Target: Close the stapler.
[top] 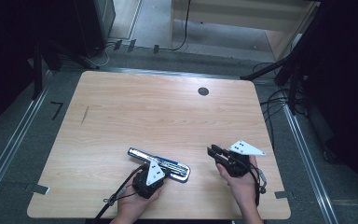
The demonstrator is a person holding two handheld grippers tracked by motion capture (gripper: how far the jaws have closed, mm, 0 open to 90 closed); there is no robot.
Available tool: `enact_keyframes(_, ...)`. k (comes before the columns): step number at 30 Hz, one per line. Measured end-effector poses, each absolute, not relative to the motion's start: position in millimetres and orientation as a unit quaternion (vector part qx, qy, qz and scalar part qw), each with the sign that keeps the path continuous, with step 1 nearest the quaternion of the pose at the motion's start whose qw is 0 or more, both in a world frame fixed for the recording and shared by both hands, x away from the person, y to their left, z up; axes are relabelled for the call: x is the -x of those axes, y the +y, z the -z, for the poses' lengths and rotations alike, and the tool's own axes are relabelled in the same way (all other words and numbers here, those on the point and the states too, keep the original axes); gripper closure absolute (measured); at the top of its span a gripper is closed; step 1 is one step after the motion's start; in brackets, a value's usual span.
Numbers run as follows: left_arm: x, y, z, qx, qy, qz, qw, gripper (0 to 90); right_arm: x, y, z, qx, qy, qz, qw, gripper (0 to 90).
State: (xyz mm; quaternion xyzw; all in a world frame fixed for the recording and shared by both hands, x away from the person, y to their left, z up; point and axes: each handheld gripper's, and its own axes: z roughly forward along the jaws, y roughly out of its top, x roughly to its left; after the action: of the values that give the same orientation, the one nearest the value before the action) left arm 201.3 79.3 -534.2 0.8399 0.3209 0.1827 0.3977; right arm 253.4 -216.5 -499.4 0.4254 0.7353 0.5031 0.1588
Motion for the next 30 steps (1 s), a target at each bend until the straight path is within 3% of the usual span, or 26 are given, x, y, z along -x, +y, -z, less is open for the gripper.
enact_keyframes(4, -202, 80, 534, -0.84, 0.322, -0.181, 0.398, 90.0, -248, -226, 502, -0.44, 0.726, -0.505, 0.158, 79.8)
enact_keyframes(5, -202, 80, 534, -0.84, 0.322, -0.18, 0.398, 90.0, -243, -231, 505, -0.445, 0.725, -0.501, 0.159, 86.3)
enact_keyframes(7, -202, 80, 534, -0.84, 0.322, -0.18, 0.397, 90.0, -238, -235, 511, -0.451, 0.728, -0.492, 0.161, 90.0)
enact_keyframes(17, -201, 80, 534, -0.84, 0.323, -0.181, 0.397, 90.0, -221, -251, 525, -0.464, 0.734, -0.472, 0.153, 90.0)
enact_keyframes(30, -202, 80, 534, -0.84, 0.322, -0.178, 0.399, 90.0, -223, -240, 538, -0.464, 0.748, -0.452, 0.146, 90.0)
